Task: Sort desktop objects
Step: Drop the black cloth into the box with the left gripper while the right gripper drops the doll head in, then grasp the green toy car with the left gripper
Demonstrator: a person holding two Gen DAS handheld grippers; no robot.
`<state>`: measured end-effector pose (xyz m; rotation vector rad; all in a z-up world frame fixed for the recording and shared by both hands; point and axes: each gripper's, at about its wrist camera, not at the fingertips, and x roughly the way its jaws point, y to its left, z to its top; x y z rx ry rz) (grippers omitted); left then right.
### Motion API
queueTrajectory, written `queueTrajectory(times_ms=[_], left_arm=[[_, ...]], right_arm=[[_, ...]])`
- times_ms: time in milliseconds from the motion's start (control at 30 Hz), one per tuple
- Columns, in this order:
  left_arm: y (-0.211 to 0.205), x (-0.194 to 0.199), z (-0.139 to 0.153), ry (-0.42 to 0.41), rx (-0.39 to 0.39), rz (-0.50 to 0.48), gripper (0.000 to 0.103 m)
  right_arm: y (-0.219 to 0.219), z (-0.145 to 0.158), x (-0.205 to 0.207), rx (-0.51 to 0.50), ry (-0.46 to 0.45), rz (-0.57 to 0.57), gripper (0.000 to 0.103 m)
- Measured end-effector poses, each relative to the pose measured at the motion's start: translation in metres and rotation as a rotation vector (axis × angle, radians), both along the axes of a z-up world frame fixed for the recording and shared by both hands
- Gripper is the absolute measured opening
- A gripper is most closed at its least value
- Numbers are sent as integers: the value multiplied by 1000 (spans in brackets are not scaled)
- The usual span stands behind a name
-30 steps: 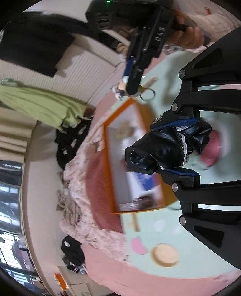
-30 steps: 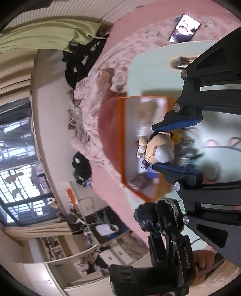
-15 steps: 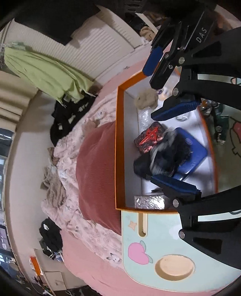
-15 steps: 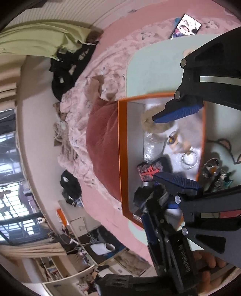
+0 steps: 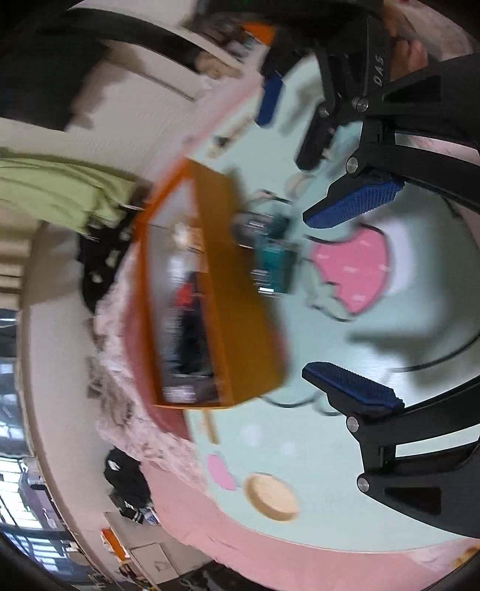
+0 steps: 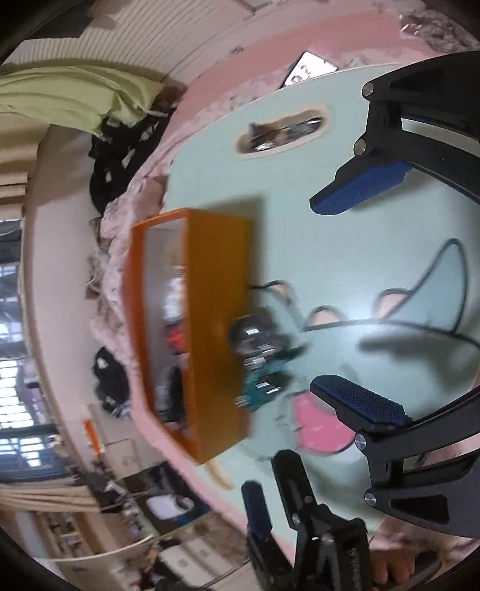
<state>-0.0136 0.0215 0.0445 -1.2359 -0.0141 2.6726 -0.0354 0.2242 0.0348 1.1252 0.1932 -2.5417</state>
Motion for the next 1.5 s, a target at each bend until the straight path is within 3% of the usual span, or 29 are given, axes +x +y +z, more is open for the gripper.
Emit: queueTrajectory(times_ms=[100,167,233,300,1233,1367,1500], left_arm=[[5,3,-22,-55,-30,15,75],[4,0,-32,-88,-38,32,76],[4,-1,-33,-84,-64,61,84],[1,-3,-37,-93,-62,77,103],[-3,-3,-42,-95,-57,100,103],[-6,-7,-33,-83,27,68,103],[-1,-21,-20,-44,34,71,103]], right_arm=[[-1,-15,10,45,2,-18,89],[-1,-23,12,58,1,-26,96],[2,-26,10,59,-9,-37,103],[3,-26,10,60,-9,-41,103],[6,-29,11,58,-1,-39,103],[4,-28,11,56,0,-39,103],[0,-28,11,54,2,-38,103]])
